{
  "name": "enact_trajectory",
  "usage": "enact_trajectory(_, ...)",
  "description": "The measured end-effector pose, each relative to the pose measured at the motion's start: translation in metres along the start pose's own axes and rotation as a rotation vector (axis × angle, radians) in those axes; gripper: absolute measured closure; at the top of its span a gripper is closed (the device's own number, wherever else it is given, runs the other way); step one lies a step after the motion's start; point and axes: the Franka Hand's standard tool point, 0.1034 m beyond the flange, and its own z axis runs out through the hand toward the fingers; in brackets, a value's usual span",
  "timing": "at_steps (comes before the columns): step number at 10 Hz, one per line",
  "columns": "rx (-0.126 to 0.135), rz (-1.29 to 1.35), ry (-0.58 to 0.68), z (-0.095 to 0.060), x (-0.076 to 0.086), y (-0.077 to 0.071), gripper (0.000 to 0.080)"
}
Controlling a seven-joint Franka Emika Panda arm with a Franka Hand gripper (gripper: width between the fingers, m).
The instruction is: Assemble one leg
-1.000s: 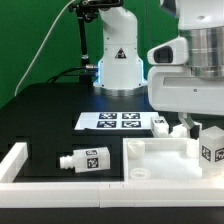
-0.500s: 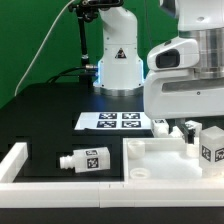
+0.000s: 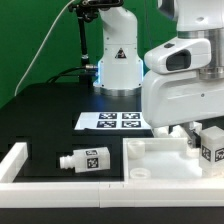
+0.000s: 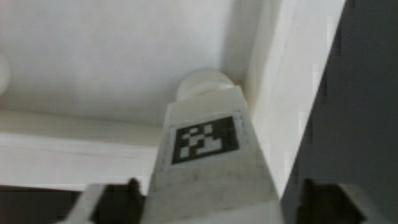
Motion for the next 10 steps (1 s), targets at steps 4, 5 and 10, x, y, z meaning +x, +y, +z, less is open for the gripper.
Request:
enact_trajectory(4, -0.006, 0.336, 0.013, 0.0009, 0.0003, 0.0004, 0.0515)
enact_trajectory(5, -0.011, 0.495, 0.021, 0.0009, -0.0005, 0.0011, 0.0515)
enact_trajectory(10, -0.011, 1.244, 0.011, 0.0015, -0.0034, 0.0009, 0.0515)
